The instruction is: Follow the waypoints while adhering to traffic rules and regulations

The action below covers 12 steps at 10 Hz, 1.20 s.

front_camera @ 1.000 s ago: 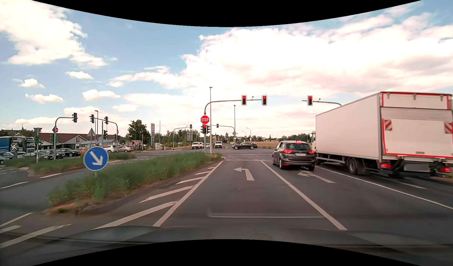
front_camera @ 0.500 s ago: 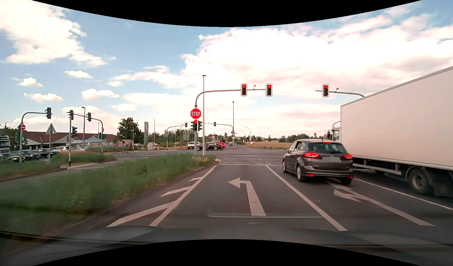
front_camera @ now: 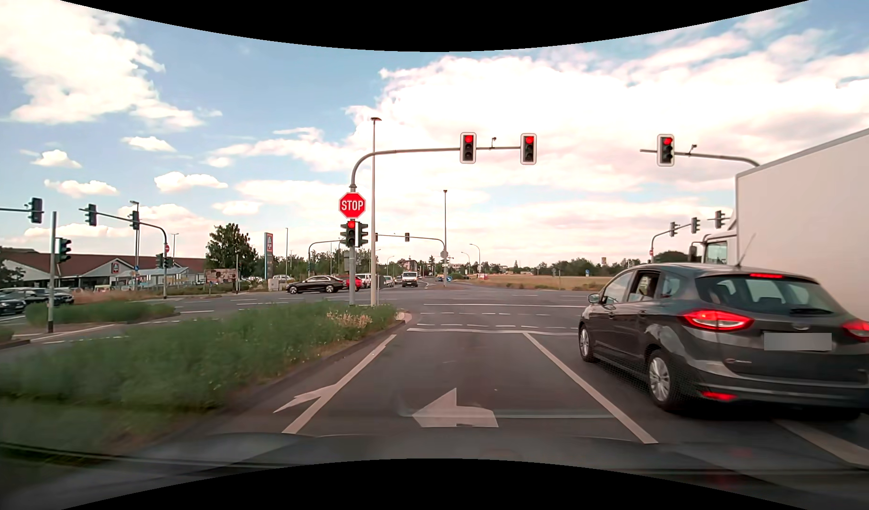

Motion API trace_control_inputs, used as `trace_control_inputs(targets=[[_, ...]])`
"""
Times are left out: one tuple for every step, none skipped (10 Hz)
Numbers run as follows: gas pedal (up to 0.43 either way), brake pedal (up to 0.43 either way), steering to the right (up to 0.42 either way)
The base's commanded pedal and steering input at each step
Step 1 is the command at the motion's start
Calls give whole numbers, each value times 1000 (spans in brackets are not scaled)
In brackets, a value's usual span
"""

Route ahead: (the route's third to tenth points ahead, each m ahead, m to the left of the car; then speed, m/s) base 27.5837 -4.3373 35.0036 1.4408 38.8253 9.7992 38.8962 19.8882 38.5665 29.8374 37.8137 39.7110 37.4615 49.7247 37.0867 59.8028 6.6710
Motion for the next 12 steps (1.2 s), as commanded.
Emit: trace_control_inputs(targets=[[0,201,-7],[0,226,-8],[0,244,-9],[0,250,-11],[0,256,-14],[0,262,-15],[0,262,-16],[0,268,-15],[0,268,-12],[0,274,-10],[0,280,-9],[0,293,-9]])
